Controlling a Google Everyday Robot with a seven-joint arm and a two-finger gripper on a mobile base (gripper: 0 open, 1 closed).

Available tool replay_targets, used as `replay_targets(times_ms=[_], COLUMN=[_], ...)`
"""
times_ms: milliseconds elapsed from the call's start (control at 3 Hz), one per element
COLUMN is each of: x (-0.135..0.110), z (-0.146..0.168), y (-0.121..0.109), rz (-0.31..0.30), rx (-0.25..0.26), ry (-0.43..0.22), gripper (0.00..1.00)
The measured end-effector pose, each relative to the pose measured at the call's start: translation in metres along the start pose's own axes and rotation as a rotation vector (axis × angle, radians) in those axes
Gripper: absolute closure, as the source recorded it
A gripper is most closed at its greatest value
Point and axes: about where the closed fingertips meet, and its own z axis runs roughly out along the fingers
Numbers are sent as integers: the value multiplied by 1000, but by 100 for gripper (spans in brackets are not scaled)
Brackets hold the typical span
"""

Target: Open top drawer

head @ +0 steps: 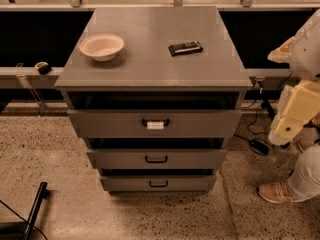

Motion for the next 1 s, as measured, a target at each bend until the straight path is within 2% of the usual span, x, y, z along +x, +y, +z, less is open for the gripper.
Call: replay_targets(times_ms=[333, 667, 1000], x=[-18, -13, -20], z=[49, 54, 57], y=[42, 45, 47], rz=[-78, -72, -109], rx=[-48, -60, -19], ry=[-91, -76, -100], gripper=[0, 0, 0])
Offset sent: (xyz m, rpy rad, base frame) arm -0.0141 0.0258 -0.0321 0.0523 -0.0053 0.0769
